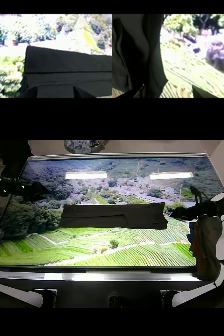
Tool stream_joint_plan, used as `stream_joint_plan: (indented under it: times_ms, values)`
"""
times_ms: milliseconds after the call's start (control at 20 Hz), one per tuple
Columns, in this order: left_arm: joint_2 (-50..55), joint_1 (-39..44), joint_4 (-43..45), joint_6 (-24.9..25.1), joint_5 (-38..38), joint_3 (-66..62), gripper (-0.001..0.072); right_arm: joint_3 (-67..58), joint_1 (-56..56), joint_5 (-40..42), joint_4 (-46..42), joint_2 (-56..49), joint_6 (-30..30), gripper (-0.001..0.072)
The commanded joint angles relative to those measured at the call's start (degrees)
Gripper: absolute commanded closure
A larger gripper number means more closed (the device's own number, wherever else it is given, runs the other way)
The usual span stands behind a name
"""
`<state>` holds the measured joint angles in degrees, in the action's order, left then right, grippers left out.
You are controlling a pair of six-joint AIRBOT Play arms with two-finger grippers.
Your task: Fold the shirts.
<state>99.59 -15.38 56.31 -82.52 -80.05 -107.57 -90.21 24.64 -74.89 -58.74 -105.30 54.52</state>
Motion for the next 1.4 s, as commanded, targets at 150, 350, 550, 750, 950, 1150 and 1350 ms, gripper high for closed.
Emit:
stream_joint_plan:
  times_ms: [150,350,550,750,950,1150,1350]
  values:
    - [-9.4,6.7,0.0,0.2,-0.1,-0.3,0.0178,-0.1,-4.9,-2.8,15.6,-7.6,0.5,0.0002]
    - [-9.9,11.8,0.1,1.9,-0.7,-0.2,0.0182,-0.2,-9.4,2.1,15.5,-7.6,0.5,0.0302]
    - [-9.0,15.6,0.0,2.6,-1.7,0.3,0.0195,-0.2,-10.0,2.0,15.6,-4.8,1.6,0.0662]
    - [-5.7,22.3,0.0,2.6,2.2,2.5,0.0679,-0.2,-10.6,-0.3,14.7,3.6,2.3,0.0663]
    - [0.2,33.2,-4.1,2.4,9.7,6.1,0.0679,-0.2,-12.7,-5.8,9.1,13.4,6.1,0.0663]
    - [6.0,41.8,-7.5,-0.8,16.3,6.1,0.0680,-0.2,-13.0,-8.5,3.7,24.1,10.1,0.0662]
    - [10.7,47.4,-9.2,-4.9,22.9,6.1,0.0680,-0.2,-13.0,-14.4,1.6,32.9,13.1,0.0662]
